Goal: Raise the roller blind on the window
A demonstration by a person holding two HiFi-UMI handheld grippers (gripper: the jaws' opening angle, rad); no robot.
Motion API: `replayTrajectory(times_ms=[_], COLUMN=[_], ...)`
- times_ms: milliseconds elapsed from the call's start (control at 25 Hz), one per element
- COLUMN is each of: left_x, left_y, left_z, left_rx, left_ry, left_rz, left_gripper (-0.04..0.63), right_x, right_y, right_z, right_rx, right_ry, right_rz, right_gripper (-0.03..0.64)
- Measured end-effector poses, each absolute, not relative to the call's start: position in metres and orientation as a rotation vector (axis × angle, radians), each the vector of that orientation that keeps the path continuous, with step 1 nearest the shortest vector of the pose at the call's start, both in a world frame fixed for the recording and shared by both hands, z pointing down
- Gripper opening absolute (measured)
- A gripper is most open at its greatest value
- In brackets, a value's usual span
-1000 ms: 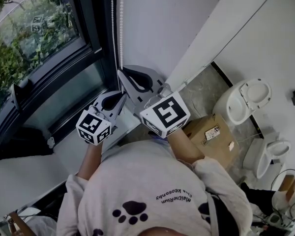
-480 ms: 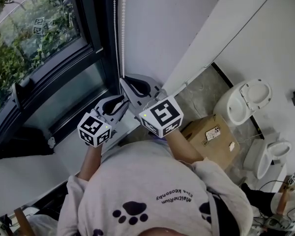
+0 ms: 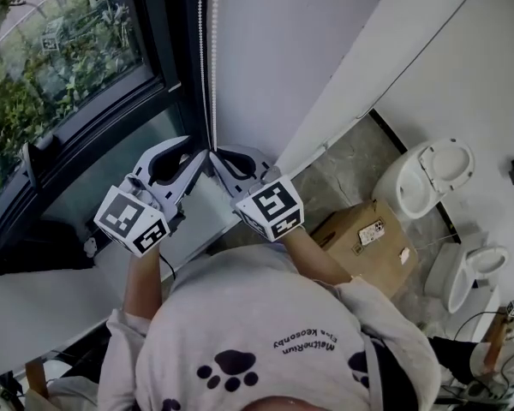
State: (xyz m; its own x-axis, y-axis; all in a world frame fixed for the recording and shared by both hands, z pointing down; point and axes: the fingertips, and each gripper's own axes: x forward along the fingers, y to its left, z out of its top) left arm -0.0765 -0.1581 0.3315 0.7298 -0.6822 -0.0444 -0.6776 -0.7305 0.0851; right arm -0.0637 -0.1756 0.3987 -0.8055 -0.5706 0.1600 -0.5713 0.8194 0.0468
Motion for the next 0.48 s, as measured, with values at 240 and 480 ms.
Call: replayTrajectory(times_ms=[240,480], left_x=[-0.057,-0.053], left_y=[-0.164,-0.172], left_z=[0.303,0.282], left_rx=[2.962,2.993], left_ry=[-1.106,-1.126], left_rz=[-0.093,-0.136], left_gripper=[0.095,0.063], right_x=[-0.068,-0.078], right_y=[-0.169,-0.162], right_z=[0.428,0.428], right_rx=[0.866,0.841], right_ry=[-2.794,-2.82], right_rz=[0.037,0.031], right_gripper=[0.009,0.009])
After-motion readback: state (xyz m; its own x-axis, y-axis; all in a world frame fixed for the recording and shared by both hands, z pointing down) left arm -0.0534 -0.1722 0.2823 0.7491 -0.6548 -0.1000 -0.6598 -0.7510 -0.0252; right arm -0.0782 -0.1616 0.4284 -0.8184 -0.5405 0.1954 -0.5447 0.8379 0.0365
